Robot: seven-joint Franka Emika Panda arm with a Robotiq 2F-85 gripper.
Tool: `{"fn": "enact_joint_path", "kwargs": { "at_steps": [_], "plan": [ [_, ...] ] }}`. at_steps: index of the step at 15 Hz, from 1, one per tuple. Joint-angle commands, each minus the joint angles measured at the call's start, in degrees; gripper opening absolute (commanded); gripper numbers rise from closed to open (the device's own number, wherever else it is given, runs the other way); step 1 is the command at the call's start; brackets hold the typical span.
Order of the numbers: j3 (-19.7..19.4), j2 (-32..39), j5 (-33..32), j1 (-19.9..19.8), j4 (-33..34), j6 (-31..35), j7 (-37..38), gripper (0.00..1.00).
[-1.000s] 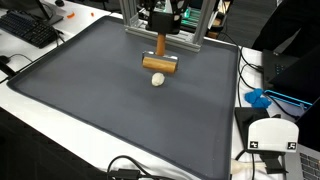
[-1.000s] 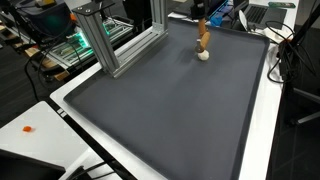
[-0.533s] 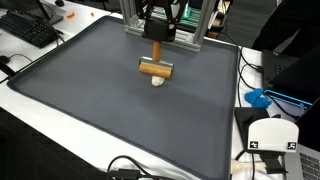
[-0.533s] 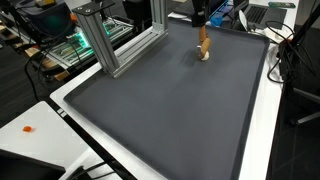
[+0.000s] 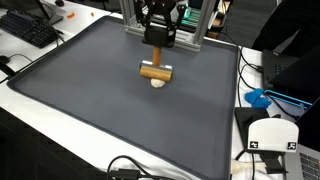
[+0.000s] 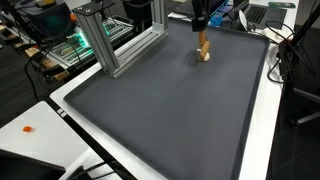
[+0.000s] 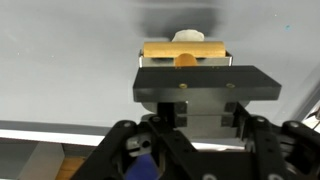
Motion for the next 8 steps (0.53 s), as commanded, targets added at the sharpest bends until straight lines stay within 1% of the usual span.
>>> {"fn": "enact_joint_path", "kwargs": {
  "at_steps": [1,6,8],
  "plan": [
    [-1.0,1.1,-1.7,0.6,0.2,-2.0,0.6,0.35],
    [-0.8,0.8,-0.5,0.7,0.2,-5.4,-0.5,0.35],
    [-0.8,0.9,-0.1,0.7,0.3,-5.8,-0.8,0.35]
  ]
}}
